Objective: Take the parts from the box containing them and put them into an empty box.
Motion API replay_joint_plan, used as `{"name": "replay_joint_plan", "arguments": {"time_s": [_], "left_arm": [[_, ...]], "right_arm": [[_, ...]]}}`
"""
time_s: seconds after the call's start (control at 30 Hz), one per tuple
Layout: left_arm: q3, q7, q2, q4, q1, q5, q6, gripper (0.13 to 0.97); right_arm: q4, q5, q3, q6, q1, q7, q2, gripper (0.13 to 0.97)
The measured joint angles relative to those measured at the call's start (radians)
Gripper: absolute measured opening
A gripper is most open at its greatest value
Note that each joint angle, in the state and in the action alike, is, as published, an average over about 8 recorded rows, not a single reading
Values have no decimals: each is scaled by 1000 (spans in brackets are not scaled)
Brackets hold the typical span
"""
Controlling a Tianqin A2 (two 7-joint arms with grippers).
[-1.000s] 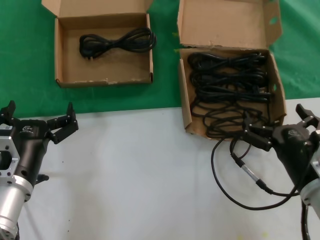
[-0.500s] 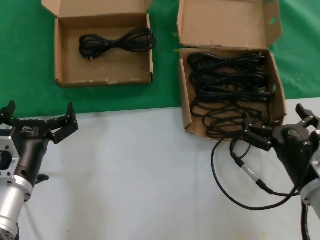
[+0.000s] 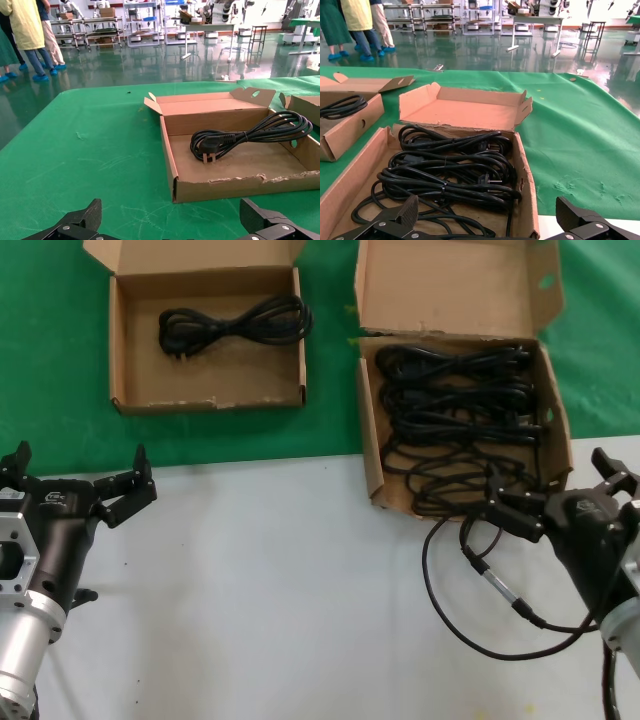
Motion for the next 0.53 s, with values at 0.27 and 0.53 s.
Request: {"name": "replay_joint_plan", "arguments": {"time_s": [0.27, 0.53], "left_arm": [[0, 0, 0, 0, 0, 0, 0, 966], [0, 0, 0, 0, 0, 0, 0, 966]], "right_arm": [[0, 0, 0, 0, 0, 0, 0, 966], [0, 0, 0, 0, 0, 0, 0, 966]]}}
